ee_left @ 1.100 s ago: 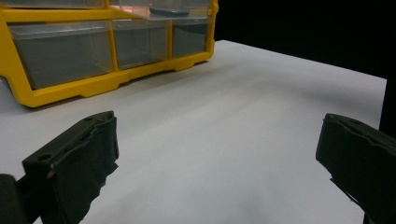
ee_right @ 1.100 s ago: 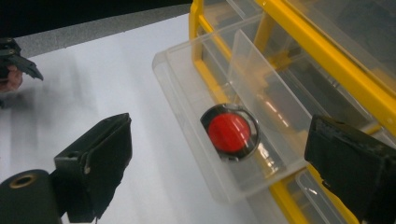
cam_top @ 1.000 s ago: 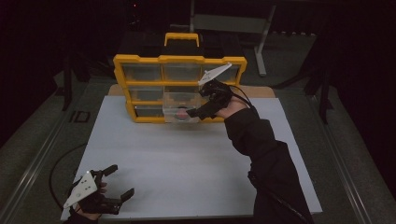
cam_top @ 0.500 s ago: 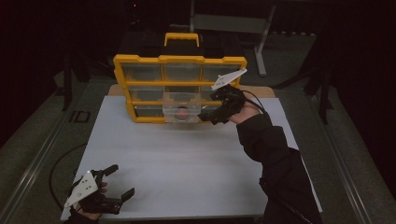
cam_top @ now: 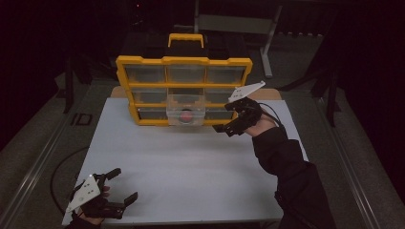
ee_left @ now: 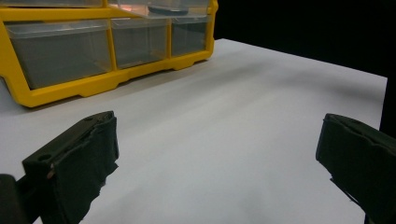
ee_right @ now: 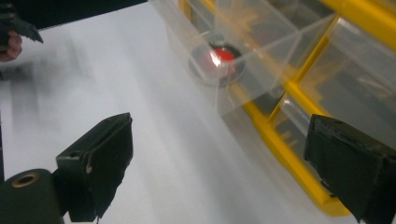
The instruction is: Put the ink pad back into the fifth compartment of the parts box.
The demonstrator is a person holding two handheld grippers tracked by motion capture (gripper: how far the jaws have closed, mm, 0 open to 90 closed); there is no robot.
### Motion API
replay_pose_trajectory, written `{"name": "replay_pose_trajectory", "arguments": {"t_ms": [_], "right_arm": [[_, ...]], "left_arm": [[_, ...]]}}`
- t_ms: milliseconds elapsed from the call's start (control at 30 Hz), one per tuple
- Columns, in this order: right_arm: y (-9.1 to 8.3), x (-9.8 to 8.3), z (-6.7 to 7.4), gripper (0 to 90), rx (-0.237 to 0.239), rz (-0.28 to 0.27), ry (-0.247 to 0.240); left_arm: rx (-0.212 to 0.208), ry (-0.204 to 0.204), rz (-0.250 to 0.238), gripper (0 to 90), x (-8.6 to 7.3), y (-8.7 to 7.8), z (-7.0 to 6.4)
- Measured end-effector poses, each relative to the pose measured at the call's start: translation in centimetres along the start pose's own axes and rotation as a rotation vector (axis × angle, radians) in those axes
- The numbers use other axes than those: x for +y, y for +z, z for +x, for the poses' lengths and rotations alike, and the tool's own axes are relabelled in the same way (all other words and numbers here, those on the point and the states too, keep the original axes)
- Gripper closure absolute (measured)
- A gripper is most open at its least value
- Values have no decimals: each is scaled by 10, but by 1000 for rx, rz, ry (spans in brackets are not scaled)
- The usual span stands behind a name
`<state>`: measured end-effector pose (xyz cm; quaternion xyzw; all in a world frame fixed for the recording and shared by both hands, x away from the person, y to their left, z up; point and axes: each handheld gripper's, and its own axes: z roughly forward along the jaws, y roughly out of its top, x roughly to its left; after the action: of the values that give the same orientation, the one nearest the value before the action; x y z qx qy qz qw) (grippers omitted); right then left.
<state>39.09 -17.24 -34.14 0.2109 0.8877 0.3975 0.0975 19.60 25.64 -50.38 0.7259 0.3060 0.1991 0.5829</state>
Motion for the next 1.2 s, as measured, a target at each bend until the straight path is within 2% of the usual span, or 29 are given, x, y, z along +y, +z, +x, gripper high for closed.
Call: {"name": "replay_pose_trajectory", "arguments": {"t_ms": [267, 733, 1033, 1200], "right_arm": [[3, -29, 2, 84, 12, -10, 21], [10, -69, 3, 84, 23, -35, 65], [14, -95, 12, 84, 11, -40, 69], [12, -111, 17, 84, -1, -66, 75]], "left_arm": [[0, 0, 1, 0, 0, 0, 0], [-1, 1, 1, 0, 0, 0, -1], [-2, 1, 0, 0, 0, 0, -1], [-1, 1, 1, 0, 0, 1, -1]]}}
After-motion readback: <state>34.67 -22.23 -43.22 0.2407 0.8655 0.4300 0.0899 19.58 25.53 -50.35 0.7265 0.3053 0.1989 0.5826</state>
